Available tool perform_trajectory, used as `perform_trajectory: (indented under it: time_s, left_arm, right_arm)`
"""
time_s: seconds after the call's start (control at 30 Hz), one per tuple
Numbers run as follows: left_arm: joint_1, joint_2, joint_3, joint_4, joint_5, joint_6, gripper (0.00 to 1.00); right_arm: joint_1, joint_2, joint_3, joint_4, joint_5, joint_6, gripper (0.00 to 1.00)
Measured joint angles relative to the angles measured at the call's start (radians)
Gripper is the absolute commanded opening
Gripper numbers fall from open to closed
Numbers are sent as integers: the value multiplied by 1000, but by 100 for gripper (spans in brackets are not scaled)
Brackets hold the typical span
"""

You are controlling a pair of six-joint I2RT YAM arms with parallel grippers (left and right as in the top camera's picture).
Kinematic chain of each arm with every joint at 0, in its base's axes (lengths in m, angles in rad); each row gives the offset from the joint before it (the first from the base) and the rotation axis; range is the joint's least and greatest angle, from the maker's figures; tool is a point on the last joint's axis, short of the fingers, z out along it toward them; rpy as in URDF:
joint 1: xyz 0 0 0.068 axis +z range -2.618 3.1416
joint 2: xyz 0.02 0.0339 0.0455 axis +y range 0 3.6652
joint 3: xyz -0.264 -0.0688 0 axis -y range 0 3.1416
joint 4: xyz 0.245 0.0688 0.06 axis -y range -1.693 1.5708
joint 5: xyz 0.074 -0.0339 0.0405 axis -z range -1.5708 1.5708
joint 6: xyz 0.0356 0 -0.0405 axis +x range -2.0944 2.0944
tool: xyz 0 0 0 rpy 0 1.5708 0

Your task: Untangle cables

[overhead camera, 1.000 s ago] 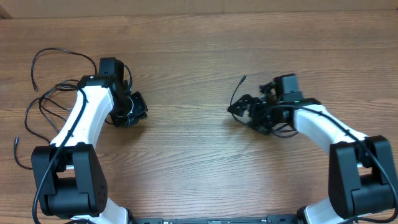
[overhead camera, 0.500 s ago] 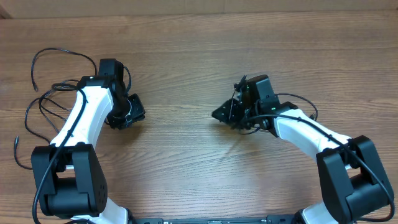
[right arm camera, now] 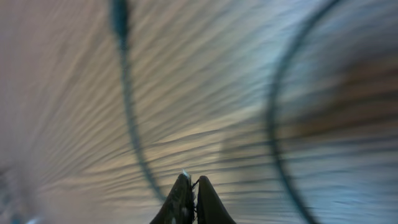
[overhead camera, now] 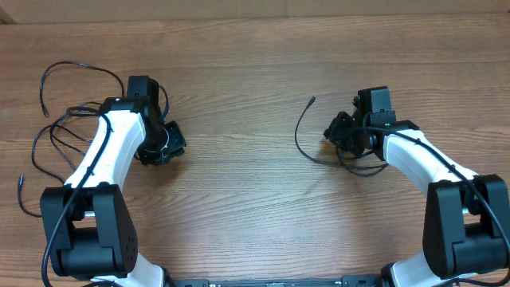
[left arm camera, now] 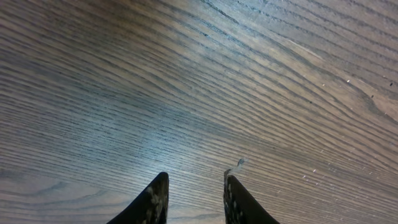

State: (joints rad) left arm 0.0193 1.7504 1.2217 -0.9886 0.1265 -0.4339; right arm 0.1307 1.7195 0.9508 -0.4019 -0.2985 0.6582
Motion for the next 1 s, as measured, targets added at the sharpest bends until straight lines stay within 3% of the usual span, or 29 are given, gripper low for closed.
perform_trajectory:
  time_s: [0.2, 0.47, 0.67, 1.0]
  left_arm:
    - [0, 0, 0, 0, 0, 0, 30]
    - [0, 0, 0, 0, 0, 0, 30]
    - [0, 0, 0, 0, 0, 0, 30]
    - [0, 0, 0, -2, 0, 0, 31]
  right_arm:
    - [1, 0, 0, -63, 161, 38, 4]
    - [1, 0, 0, -89, 234, 68, 4]
    - [1, 0, 0, -92, 287, 74, 10]
    - [1, 0, -39, -60, 310, 156, 4]
